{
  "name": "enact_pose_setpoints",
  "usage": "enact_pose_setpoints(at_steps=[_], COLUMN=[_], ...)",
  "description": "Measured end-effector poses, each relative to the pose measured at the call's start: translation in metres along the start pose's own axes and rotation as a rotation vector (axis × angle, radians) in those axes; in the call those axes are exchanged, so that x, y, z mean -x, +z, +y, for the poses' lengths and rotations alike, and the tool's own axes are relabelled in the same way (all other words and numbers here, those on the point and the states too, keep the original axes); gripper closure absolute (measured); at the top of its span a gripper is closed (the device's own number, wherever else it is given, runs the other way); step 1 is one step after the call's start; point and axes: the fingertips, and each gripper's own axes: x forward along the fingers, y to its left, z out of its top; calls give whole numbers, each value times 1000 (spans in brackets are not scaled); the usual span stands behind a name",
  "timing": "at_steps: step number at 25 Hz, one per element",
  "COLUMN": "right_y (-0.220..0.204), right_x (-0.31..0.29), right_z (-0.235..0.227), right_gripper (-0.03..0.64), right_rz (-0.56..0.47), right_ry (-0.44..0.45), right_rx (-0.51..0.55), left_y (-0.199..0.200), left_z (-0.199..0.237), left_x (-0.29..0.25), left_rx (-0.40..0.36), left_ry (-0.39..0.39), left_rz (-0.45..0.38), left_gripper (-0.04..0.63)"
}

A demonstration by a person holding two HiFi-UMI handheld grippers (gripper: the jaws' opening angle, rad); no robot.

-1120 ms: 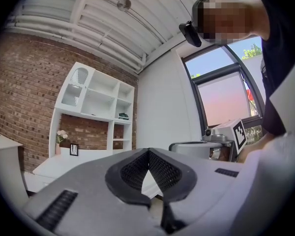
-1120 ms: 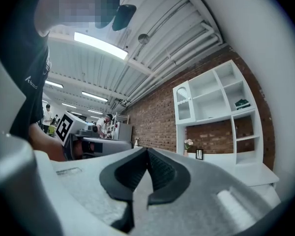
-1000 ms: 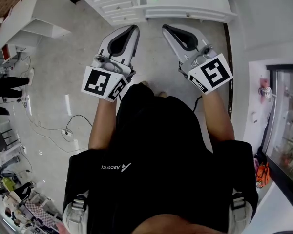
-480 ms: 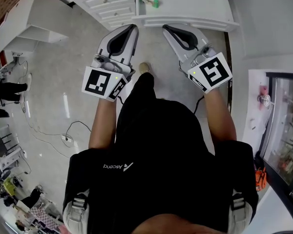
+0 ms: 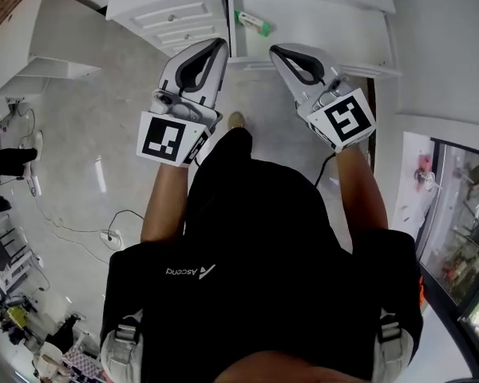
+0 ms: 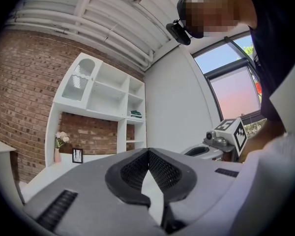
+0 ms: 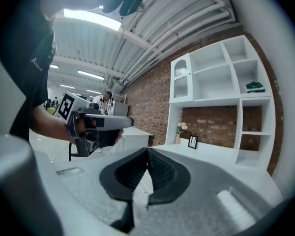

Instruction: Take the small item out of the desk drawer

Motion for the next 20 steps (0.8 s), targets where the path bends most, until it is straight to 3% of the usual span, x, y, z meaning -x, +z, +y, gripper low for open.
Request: enact_pose_setpoints(at_steps=[7,20], right_y=[-19,-92], right_x=[-67,-124], right_z=[-43,-93], right_gripper=[614,614], right_rz=[76,257], right_ry=[-29,-31], right_rx=[-29,-29], left_y=[-20,-52], left_z=[66,123], left_x=[-41,-86], left_rx=[22,79], left_ry=[-41,-46], left_rz=[6,9], left_gripper=[597,597])
